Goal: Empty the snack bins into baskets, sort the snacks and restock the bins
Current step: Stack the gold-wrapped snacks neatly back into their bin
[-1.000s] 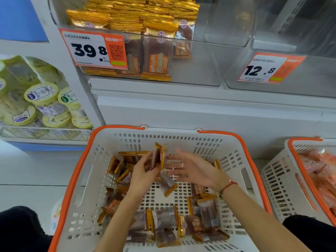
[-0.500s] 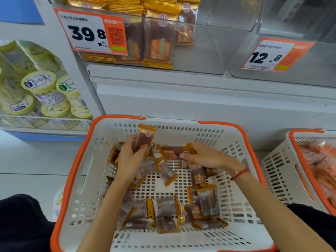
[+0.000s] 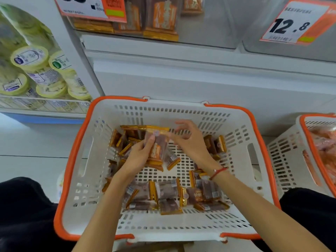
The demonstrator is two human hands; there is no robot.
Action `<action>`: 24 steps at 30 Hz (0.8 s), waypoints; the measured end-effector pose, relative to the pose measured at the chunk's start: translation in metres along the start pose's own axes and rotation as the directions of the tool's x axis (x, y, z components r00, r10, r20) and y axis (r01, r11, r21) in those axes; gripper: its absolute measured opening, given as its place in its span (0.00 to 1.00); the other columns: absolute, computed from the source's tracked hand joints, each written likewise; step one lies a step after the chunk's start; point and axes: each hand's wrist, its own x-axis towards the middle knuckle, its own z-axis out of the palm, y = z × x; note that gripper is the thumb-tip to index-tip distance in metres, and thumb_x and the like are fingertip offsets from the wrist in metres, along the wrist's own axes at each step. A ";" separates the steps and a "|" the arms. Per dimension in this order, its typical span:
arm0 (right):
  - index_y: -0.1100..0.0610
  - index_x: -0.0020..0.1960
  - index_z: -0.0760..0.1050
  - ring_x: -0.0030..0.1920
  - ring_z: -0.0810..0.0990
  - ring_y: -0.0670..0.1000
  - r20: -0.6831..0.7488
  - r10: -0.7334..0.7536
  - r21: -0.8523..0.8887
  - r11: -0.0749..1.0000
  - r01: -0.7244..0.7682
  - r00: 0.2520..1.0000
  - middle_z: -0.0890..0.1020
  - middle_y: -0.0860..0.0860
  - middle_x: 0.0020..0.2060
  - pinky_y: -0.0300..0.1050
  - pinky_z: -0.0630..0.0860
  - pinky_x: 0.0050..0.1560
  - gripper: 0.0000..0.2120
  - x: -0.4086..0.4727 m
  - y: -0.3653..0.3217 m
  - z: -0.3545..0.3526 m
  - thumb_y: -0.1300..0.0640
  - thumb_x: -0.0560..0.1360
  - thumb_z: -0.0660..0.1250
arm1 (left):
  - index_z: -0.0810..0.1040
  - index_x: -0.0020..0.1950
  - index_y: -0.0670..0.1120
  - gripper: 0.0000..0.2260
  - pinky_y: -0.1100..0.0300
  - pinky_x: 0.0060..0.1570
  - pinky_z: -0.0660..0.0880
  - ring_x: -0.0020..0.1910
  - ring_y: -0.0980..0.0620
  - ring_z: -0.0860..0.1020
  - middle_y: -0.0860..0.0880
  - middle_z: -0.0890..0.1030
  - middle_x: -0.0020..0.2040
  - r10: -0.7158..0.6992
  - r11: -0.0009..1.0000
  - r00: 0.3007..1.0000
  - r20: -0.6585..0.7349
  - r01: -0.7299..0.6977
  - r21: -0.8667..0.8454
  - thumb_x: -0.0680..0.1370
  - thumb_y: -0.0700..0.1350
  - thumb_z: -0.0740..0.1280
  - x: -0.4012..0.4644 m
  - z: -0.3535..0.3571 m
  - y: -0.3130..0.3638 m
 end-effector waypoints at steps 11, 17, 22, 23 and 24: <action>0.60 0.73 0.65 0.68 0.71 0.59 0.533 0.780 -0.818 0.574 -0.034 0.329 0.69 0.57 0.71 0.48 0.72 0.63 0.32 -0.058 0.057 0.055 0.39 0.78 0.61 | 0.69 0.70 0.45 0.16 0.58 0.51 0.76 0.52 0.50 0.80 0.47 0.81 0.56 -0.149 0.943 0.978 -0.147 0.096 -0.320 0.84 0.49 0.57 0.016 -0.009 -0.013; 0.57 0.62 0.75 0.41 0.76 0.47 0.208 0.721 -0.736 0.561 -0.380 0.661 0.78 0.49 0.45 0.36 0.80 0.40 0.30 -0.021 0.129 -0.034 0.43 0.65 0.72 | 0.68 0.71 0.44 0.15 0.60 0.45 0.75 0.48 0.53 0.79 0.49 0.80 0.52 -0.116 0.967 0.975 -0.191 0.067 -0.245 0.84 0.46 0.56 0.018 -0.012 -0.005; 0.56 0.39 0.75 0.42 0.78 0.46 0.644 0.598 -0.534 0.798 -0.279 0.477 0.80 0.46 0.37 0.37 0.76 0.46 0.08 0.001 -0.027 -0.049 0.62 0.77 0.66 | 0.64 0.68 0.44 0.12 0.68 0.33 0.74 0.43 0.57 0.79 0.49 0.76 0.53 -0.115 0.981 0.990 -0.081 0.100 -0.168 0.85 0.44 0.53 0.012 0.001 0.009; 0.54 0.42 0.77 0.40 0.79 0.42 0.679 0.562 -0.539 0.818 -0.200 0.472 0.81 0.45 0.38 0.33 0.75 0.43 0.06 0.006 -0.044 -0.052 0.61 0.78 0.67 | 0.63 0.69 0.44 0.12 0.70 0.34 0.76 0.43 0.58 0.80 0.49 0.76 0.53 -0.136 0.975 0.990 -0.047 0.126 -0.182 0.85 0.43 0.54 0.015 0.003 0.010; 0.53 0.45 0.77 0.38 0.79 0.39 0.688 0.529 -0.532 0.833 -0.150 0.497 0.82 0.44 0.40 0.31 0.74 0.41 0.04 0.003 -0.057 -0.060 0.59 0.78 0.67 | 0.62 0.71 0.44 0.15 0.68 0.43 0.77 0.50 0.56 0.80 0.49 0.76 0.58 -0.151 0.972 0.988 -0.010 0.147 -0.184 0.84 0.42 0.55 0.016 0.007 0.016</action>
